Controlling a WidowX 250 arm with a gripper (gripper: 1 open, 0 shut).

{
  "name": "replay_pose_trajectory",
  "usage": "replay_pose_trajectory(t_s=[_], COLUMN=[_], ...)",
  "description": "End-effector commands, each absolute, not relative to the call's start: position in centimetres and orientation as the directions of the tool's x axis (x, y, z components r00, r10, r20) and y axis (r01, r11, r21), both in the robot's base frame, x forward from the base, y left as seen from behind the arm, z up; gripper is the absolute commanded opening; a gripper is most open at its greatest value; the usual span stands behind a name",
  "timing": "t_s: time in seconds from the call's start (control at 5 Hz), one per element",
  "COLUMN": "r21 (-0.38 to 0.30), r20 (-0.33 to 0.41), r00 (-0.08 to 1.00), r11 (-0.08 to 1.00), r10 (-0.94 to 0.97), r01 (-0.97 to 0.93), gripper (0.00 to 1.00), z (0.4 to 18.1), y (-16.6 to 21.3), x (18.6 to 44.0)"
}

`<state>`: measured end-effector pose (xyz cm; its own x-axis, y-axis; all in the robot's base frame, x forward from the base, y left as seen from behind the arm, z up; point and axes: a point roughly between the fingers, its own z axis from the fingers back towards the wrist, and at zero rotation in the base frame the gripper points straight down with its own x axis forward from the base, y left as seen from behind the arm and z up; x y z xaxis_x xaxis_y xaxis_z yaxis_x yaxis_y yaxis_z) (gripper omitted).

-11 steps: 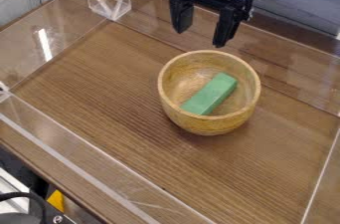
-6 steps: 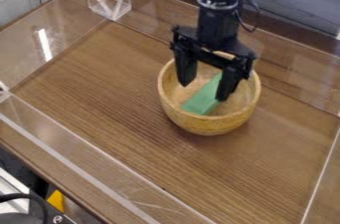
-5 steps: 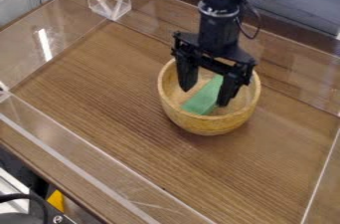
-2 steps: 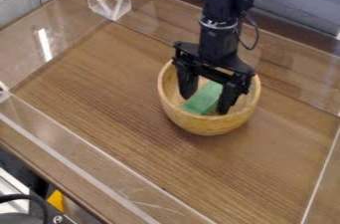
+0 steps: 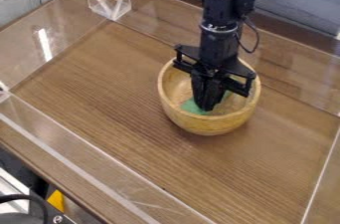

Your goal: Remove the green block from inside the brown bowl and put it on the table

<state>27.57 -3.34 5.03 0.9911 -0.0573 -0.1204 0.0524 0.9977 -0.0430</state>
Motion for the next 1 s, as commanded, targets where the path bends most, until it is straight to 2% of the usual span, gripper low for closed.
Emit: replay_pose_trajectory(t_s=[0.0,0.2,0.8], r21=[-0.062,-0.082,-0.149], r20=[-0.059,-0.058,-0.007], r00=[0.997,0.997,0.999], r11=[0.997,0.996,0.988], r10=[-0.052,-0.049,-0.05], r01=[0.048,0.044,0.049], gripper=[0.0,0.0,0.0], z=[7.9,9.5,15.9], y=[-3.2,-3.0,-2.0], x=[28.4,28.6,30.2])
